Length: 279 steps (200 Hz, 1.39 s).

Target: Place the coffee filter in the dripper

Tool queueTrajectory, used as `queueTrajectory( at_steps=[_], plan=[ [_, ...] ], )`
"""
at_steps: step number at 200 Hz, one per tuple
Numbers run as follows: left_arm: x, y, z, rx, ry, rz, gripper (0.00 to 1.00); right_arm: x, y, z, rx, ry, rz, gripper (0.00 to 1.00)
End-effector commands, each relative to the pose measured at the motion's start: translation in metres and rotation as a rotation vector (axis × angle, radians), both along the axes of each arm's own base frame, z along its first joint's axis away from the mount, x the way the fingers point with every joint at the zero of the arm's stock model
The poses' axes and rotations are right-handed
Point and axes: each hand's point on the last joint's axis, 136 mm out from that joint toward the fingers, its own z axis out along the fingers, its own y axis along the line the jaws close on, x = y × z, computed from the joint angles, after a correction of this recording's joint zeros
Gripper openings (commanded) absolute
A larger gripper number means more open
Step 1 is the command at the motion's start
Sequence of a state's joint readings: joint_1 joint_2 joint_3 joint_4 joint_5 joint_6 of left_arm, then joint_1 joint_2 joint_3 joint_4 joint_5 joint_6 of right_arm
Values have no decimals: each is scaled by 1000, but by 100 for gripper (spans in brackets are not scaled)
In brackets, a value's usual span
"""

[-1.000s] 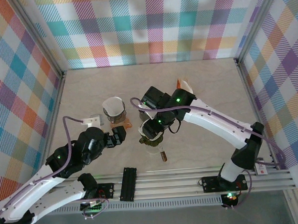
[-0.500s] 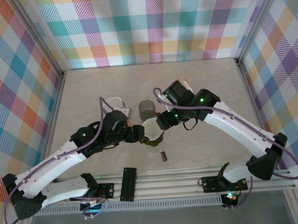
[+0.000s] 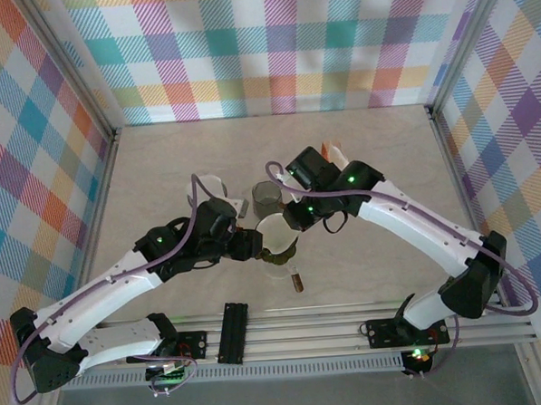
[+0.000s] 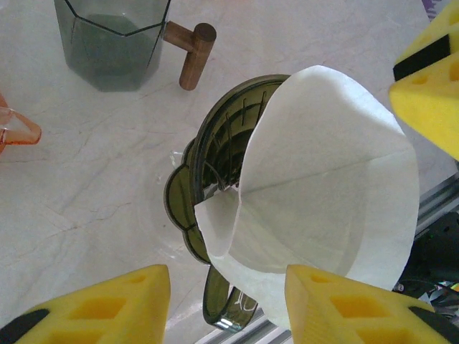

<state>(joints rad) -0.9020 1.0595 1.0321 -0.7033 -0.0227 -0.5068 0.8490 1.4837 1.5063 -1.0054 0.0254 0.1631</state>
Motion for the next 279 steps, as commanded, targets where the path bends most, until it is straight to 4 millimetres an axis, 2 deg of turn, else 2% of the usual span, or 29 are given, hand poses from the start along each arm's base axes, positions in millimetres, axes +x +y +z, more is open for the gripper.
queueTrajectory(
  at_steps=[1, 58, 106, 117, 145, 162, 178, 217, 279],
  plan=[
    [1, -5, 2, -10, -15, -17, 45, 1, 3, -8, -1, 10, 17, 18],
    [4, -4, 1, -27, -17, -5, 45, 0, 3, -18, -18, 31, 15, 13],
    [4, -4, -3, -28, -6, -1, 44, 0, 5, -21, -15, 40, 14, 14],
    [4, -4, -2, -32, -6, -3, 45, 1, 6, -16, 3, 27, 11, 22],
    [5, -4, -3, -35, -6, 0, 45, 2, 6, 0, 40, -13, 5, 63],
    [5, -4, -3, -37, -5, -1, 45, 3, 7, 0, 44, -8, 0, 73],
    [5, -4, -3, -43, -5, 2, 45, 4, 7, -11, 22, 12, -11, 78],
    [5, -4, -4, -42, -1, 3, 45, 2, 17, -37, 21, 81, -7, 83],
    [5, -3, -5, -45, 1, 3, 45, 1, 19, -68, -28, 137, -7, 84]
  ],
)
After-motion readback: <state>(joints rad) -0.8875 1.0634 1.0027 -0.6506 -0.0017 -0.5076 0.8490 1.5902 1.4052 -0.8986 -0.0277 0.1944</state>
